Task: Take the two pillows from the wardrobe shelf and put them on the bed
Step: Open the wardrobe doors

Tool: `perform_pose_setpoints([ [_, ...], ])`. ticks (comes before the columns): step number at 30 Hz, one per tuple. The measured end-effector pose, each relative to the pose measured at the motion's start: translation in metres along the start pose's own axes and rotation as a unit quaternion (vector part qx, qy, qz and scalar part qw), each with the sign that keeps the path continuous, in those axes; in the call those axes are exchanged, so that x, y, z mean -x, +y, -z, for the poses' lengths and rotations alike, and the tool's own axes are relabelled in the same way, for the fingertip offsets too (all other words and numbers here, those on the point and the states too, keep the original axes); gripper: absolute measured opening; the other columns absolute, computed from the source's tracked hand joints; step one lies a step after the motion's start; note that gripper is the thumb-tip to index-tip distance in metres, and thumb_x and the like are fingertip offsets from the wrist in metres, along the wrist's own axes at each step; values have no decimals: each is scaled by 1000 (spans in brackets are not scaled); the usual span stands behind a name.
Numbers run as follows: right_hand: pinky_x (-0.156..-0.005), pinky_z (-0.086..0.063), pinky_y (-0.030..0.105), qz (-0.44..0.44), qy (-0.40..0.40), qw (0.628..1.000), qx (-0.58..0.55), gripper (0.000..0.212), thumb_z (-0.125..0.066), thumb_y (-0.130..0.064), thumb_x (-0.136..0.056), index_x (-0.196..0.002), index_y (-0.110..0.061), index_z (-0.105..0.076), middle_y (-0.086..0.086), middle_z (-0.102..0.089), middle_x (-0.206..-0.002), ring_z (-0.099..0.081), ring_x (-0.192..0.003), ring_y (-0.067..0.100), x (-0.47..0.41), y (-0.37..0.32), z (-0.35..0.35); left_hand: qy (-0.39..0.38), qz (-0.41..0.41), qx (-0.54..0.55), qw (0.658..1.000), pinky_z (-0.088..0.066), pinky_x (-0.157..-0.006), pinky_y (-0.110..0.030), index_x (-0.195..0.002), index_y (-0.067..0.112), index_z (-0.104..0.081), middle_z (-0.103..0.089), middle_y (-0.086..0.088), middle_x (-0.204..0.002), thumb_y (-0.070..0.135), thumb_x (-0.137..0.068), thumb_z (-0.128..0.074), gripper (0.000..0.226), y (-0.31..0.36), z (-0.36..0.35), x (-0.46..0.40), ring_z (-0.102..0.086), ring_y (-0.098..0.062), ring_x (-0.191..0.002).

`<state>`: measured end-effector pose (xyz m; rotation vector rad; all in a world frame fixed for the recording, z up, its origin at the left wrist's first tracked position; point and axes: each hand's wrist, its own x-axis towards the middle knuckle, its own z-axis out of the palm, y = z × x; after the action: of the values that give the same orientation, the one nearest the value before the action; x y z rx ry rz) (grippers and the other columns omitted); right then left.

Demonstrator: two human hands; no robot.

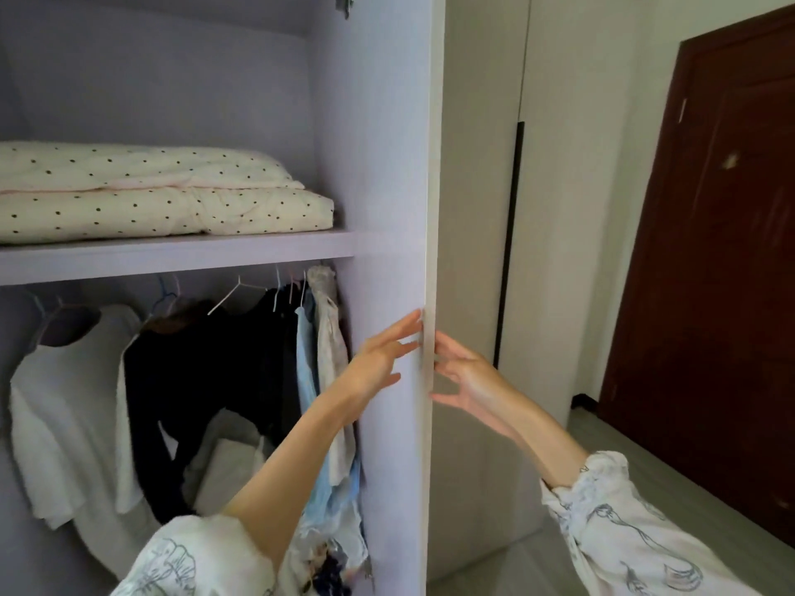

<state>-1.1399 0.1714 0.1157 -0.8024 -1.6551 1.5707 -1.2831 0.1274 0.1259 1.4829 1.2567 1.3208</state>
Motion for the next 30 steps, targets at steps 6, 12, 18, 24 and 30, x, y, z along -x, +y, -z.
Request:
perform_pose_setpoints([
  [6, -102, -39, 41, 10, 56, 998, 32, 43, -33, -13, -97, -124, -46, -40, -23, -51, -120, -44, -113, 2, 3, -4, 40, -21, -5, -85, 996, -28, -112, -36, -141, 34, -33, -41, 11, -144, 12, -98, -34, 49, 0, -34, -19, -37, -9, -131],
  [12, -104, -38, 36, -1, 133, 988, 73, 35, -41, -23, -96, -131, -23, -47, -9, -48, -134, -46, -118, 6, 10, 14, 44, -8, 3, -137, 991, -35, -90, -21, -134, 25, -45, -51, 1, -133, 6, -97, -34, 43, -15, -31, -26, -48, -12, -119],
  [18, -102, -38, 34, 11, 102, 986, 133, 35, -42, -21, -95, -130, -21, -45, -1, -51, -128, -49, -114, 12, -13, 21, 14, -6, -9, -201, 979, -38, -90, -15, -127, 25, -51, -56, 1, -126, 5, -94, -39, 40, -44, 5, -25, -51, -7, -114],
  [24, -82, -41, 25, 54, 45, 985, 156, 31, -44, -25, -93, -124, -27, -49, -12, -54, -106, -53, -97, 5, -67, 22, -51, 49, -19, -245, 968, -38, -95, -16, -127, 19, -52, -57, 1, -124, 3, -93, -40, 39, -57, 85, -15, -51, -10, -116],
  [30, -98, -43, 37, 80, 14, 978, 192, 33, -44, -27, -93, -126, -27, -49, -4, -56, -118, -53, -109, 13, -142, 14, -133, 126, -8, -291, 948, -38, -95, -23, -130, 27, -49, -47, 2, -135, 16, -95, -43, 37, -62, 199, -6, -48, -13, -121],
])
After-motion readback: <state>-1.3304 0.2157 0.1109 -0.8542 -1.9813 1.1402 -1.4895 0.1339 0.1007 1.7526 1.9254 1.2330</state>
